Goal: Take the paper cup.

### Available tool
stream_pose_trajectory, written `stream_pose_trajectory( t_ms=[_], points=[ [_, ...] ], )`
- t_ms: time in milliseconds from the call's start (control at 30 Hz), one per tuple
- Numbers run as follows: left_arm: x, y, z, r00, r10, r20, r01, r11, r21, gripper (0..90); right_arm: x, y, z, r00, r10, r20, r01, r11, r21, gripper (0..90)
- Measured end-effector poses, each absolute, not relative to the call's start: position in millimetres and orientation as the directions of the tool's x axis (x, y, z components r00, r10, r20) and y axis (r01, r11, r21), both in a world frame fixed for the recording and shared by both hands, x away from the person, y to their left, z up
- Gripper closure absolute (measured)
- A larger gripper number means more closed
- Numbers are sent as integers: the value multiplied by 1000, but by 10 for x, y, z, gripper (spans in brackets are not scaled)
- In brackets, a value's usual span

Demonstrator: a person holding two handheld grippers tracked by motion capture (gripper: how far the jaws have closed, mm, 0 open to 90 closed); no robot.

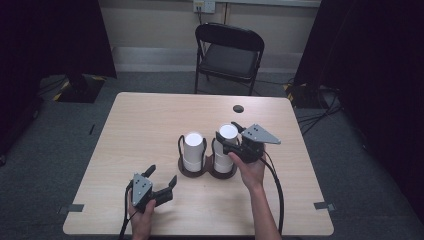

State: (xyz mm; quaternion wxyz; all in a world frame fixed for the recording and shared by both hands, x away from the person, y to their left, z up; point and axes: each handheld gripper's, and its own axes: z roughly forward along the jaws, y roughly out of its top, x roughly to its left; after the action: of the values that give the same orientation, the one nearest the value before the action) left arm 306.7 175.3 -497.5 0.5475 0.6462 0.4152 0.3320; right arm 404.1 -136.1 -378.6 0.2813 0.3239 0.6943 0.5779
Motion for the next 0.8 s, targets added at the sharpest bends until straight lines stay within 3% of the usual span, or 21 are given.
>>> stream_pose_trajectory(
  t_ms=[533,800],
  points=[
    [3077,1725,-4969,437,899,-1,181,-86,980,162,4030,-1412,-3668,-624,781,11,104,69,992,347],
    [3072,1762,-4975,469,883,-30,172,-58,983,159,4013,-1440,-3608,-620,784,29,99,42,994,348]
  ],
)
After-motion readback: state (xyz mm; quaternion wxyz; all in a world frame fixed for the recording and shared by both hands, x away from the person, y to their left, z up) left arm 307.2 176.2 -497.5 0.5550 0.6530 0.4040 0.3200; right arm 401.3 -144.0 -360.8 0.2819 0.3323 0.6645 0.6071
